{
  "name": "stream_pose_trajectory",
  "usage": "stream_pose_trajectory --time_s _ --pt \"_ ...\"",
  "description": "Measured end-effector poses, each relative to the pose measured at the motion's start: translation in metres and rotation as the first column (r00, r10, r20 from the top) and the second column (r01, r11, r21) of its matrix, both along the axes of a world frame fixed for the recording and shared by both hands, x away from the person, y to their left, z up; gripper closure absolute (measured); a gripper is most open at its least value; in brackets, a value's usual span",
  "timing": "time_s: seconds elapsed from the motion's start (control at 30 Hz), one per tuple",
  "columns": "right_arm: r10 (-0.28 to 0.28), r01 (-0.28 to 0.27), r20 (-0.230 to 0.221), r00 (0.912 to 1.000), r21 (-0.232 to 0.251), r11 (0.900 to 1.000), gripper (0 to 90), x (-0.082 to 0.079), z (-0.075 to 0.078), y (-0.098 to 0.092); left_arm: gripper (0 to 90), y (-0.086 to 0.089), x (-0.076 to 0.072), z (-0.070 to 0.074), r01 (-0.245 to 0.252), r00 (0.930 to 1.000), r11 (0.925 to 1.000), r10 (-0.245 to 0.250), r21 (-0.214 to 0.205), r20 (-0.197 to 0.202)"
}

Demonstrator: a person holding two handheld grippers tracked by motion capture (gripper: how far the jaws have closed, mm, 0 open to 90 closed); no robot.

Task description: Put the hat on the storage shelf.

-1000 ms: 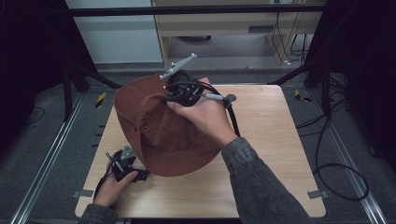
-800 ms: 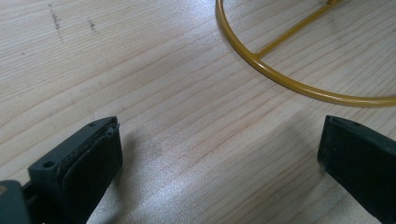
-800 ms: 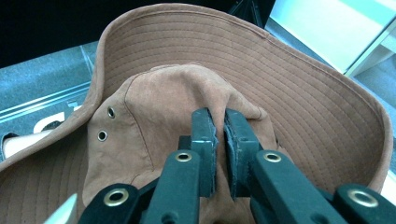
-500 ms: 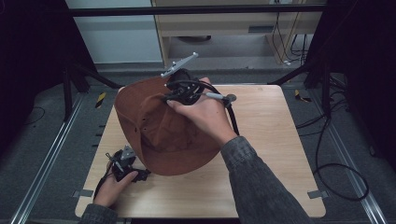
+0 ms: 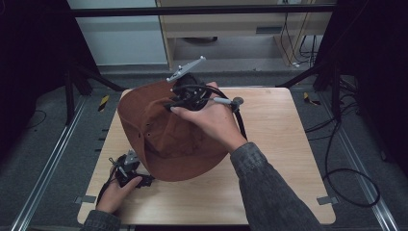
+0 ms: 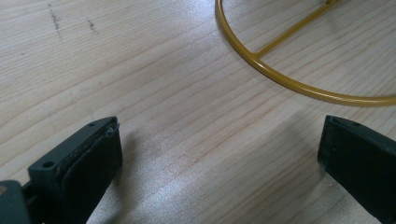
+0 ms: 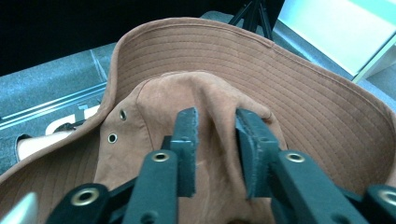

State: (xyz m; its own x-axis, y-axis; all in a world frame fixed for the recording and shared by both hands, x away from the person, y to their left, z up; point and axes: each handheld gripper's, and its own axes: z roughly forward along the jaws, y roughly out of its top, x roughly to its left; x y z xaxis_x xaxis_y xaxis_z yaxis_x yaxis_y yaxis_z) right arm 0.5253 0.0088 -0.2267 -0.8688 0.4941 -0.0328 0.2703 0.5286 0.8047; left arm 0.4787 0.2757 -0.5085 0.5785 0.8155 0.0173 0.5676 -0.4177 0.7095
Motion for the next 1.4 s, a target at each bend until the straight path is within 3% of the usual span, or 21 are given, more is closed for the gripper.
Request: stream_pose_trajectory --time_s 0.37,0.67,1.03,1.4 --pt "-0.016 0.016 0.0 0.9999 0.016 0.9997 46.8 -0.003 -0.001 -0.008 0.0 0.0 0.0 0.0 0.0 1.0 1.0 0.0 0.0 0.0" --pt "-0.026 0.026 0.004 0.9996 0.049 0.9985 41.1 -0.009 -0.002 -0.02 0.0 -0.001 0.003 0.0 0.002 1.0 1.0 -0.002 -0.002 0.0" --pt "-0.059 0.057 0.019 0.9981 0.07 0.9959 21.5 -0.02 -0.001 -0.03 0.0 -0.002 0.007 0.0 0.01 0.9999 0.9999 -0.01 0.0 0.0" --pt "-0.113 0.108 0.045 0.9926 0.093 0.9898 9.2 -0.025 0.008 -0.062 0.0 -0.002 0.006 0.0 0.007 1.0 1.0 -0.007 -0.001 0.0"
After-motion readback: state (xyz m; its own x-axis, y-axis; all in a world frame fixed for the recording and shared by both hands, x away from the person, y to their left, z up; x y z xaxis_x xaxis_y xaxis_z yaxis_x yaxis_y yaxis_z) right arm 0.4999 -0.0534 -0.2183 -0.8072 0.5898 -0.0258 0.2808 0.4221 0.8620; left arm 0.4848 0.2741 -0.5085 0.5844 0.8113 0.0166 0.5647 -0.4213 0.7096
